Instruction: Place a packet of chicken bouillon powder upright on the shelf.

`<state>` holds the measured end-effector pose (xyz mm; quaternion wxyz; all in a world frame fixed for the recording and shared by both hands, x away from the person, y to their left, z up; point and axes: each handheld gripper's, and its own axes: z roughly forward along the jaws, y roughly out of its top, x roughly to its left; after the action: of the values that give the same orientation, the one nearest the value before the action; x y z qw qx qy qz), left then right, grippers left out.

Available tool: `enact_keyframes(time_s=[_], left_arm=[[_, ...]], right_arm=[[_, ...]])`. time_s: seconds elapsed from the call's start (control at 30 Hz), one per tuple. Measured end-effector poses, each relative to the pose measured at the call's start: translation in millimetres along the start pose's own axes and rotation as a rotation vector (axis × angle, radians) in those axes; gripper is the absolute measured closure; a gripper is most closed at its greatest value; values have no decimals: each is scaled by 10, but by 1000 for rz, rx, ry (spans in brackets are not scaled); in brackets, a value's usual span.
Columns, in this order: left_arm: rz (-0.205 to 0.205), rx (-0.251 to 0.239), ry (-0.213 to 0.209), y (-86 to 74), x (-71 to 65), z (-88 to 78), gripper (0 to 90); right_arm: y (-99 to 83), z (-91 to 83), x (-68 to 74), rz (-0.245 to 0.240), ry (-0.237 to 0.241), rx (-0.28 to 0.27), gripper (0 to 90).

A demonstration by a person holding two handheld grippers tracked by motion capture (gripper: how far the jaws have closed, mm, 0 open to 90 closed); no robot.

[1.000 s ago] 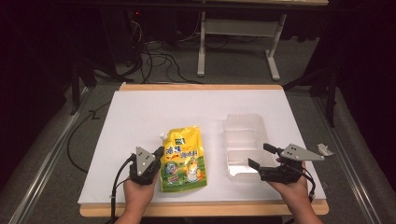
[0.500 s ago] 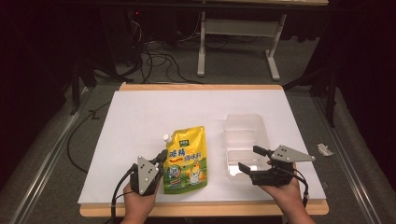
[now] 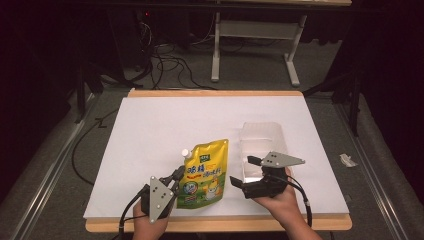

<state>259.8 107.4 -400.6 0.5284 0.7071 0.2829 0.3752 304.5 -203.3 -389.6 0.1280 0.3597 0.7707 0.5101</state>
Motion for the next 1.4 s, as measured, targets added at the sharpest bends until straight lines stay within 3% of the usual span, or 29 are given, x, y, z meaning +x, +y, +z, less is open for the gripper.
enact_keyframes(time_s=[0.33, 0.7, 0.73, 1.0, 1.13, 1.17, 1.2, 1.23, 1.27, 1.3, 1.33, 1.4], left_arm=[[10, -27, -35, 31, -45, -55, 900], [17, -50, -67, 60, -84, -97, 900], [16, -47, -71, 64, -80, -98, 900], [14, -45, -67, 58, -67, -94, 900], [-1, -33, -63, 45, -23, -78, 900], [-1, -33, -63, 45, -23, -78, 900], [-3, -33, -60, 42, -13, -73, 900], [-6, -33, -56, 42, -1, -69, 900], [-12, -30, -49, 44, 31, -56, 900], [-12, -30, -49, 44, 31, -56, 900], [-24, -27, -40, 38, 72, -34, 900], [-35, -24, -39, 31, 99, -12, 900]], right_arm=[[163, 300, 63, 24, 51, 12, 32], [169, 393, 99, 40, 102, 11, 62], [159, 408, 107, 46, 119, 12, 100], [138, 422, 70, 86, 122, 4, 234], [119, 369, 31, 97, 119, -12, 416], [119, 369, 31, 97, 119, -12, 416], [118, 343, 37, 89, 111, -23, 486], [118, 343, 37, 89, 111, -23, 486], [121, 309, 41, 73, 112, -35, 581], [121, 309, 41, 73, 112, -35, 581], [131, 273, 49, 58, 109, -54, 667], [137, 254, 50, 52, 107, -62, 705]])
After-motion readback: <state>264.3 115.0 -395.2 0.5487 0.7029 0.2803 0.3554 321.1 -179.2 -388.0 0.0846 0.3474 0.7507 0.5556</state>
